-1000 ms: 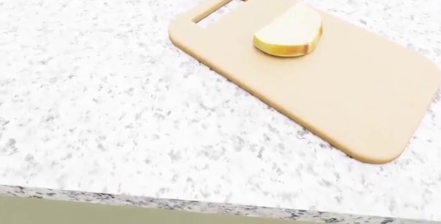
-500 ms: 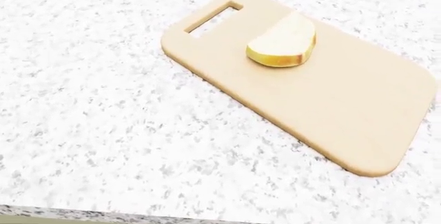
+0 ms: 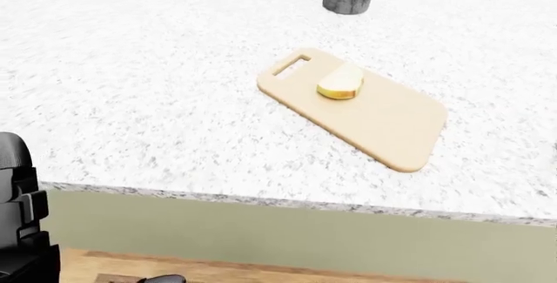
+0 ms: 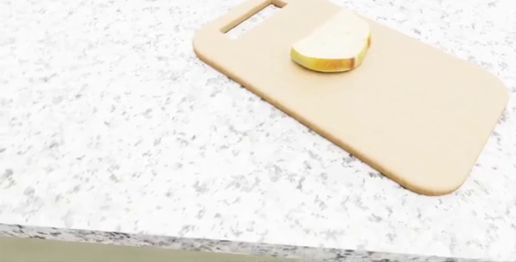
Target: Pick up the wedge of cheese and place it on the slice of bread to prepare a simple cheese on bread dish.
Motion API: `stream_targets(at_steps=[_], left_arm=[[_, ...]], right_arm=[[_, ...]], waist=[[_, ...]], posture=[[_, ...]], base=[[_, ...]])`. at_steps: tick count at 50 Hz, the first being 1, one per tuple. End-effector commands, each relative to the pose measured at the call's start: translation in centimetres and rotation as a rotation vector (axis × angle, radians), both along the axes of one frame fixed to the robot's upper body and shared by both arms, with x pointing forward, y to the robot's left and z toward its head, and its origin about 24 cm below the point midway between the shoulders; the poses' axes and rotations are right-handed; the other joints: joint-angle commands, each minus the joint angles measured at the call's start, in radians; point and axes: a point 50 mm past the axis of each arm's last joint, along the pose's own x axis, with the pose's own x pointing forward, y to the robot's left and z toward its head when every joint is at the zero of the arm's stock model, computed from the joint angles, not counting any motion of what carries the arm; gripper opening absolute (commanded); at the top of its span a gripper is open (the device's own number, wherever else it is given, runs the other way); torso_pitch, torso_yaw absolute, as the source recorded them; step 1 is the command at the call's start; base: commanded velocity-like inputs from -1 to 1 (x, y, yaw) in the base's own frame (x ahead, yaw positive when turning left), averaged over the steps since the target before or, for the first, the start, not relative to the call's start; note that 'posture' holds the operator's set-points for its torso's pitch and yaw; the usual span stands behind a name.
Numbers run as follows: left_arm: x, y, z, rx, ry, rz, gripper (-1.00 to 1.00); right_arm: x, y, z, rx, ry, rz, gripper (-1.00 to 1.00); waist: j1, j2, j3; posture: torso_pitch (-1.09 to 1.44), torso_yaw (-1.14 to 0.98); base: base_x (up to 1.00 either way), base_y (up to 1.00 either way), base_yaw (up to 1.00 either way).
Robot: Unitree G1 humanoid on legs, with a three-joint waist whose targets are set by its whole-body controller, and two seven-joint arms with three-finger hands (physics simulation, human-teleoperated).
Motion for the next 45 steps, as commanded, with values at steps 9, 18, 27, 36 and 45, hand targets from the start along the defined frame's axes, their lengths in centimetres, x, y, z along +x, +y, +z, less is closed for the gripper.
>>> stream_targets(at_steps=[9,18,27,36,45], left_arm=[[-0.3,-0.4,0.8,0.025,-0.048,-0.011,1.0],[-0.3,-0.4,0.8,0.026,-0.046,-0.012,1.0],[-0.3,-0.4,0.8,0.027,-0.046,-0.011,1.0],[-0.2,-0.4,0.8,0.025,-0.046,-0.01,1.0],[-0.2,-0.4,0.8,0.025,-0.046,-0.011,1.0]], right_arm=[[1.5,0.8,0.9,-0.053,-0.024,0.009,1.0],[2.9,1.3,-0.1,-0.046,-0.003,0.031,1.0],[3.2,1.4,-0.8,-0.034,0.022,0.041,1.0],[3.3,1.4,-1.5,-0.029,0.052,0.038,1.0],[4.0,1.2,-2.6,-0.019,0.086,0.033,1.0]], waist=[[0.0,-0.012,-0.012],[0.002,-0.01,-0.015],[0.003,-0.01,-0.017],[0.004,-0.01,-0.018],[0.004,-0.011,-0.019]], posture=[[0.0,0.0],[0.0,0.0],[0.0,0.0],[0.0,0.0],[0.0,0.0]], base=[[0.0,0.0,0.0],[0.0,0.0,0.0],[0.0,0.0,0.0],[0.0,0.0,0.0],[0.0,0.0,0.0]])
